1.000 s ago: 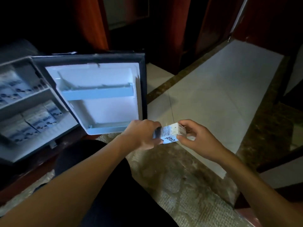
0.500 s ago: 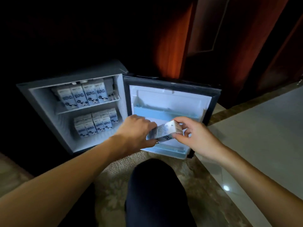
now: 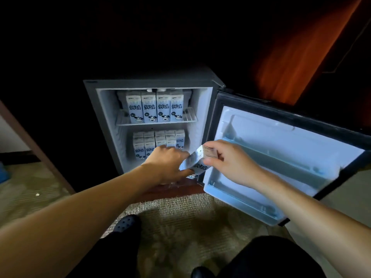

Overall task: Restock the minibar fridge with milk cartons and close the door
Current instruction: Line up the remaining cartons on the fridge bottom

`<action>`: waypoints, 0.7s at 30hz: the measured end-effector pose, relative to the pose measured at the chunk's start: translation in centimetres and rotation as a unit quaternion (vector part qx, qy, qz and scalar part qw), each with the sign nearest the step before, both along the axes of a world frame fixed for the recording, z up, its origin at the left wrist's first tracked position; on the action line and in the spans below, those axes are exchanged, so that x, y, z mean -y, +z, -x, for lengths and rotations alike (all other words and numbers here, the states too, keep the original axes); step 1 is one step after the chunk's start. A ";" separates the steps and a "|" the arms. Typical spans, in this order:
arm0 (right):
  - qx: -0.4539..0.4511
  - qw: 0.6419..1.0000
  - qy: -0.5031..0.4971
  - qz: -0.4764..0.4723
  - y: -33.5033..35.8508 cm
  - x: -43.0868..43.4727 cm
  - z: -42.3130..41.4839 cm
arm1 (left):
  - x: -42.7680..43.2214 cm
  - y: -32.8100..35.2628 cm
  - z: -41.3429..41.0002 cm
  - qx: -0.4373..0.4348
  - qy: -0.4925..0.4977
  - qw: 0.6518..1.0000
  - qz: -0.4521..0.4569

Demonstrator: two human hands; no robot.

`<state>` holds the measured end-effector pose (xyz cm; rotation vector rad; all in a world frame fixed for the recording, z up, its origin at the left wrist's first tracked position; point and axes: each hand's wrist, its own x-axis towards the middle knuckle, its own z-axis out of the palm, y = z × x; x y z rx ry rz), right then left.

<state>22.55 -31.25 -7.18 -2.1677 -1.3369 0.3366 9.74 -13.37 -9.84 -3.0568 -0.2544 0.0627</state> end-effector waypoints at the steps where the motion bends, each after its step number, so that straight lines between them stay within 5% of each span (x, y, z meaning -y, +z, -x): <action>1: 0.000 1.000 0.002 0.002 -0.5 -1.3 -0.4 | -0.9 -0.5 -0.3 -0.008 0.005 1.000 -0.007; 11: 0.062 0.995 -0.007 0.072 -7.2 -12.0 -4.1 | -8.5 -7.1 -4.6 -0.026 0.053 0.998 0.000; 21: 0.151 0.979 -0.074 0.112 -14.0 -18.9 -8.2 | -14.2 -15.1 -9.9 0.052 0.105 0.993 0.033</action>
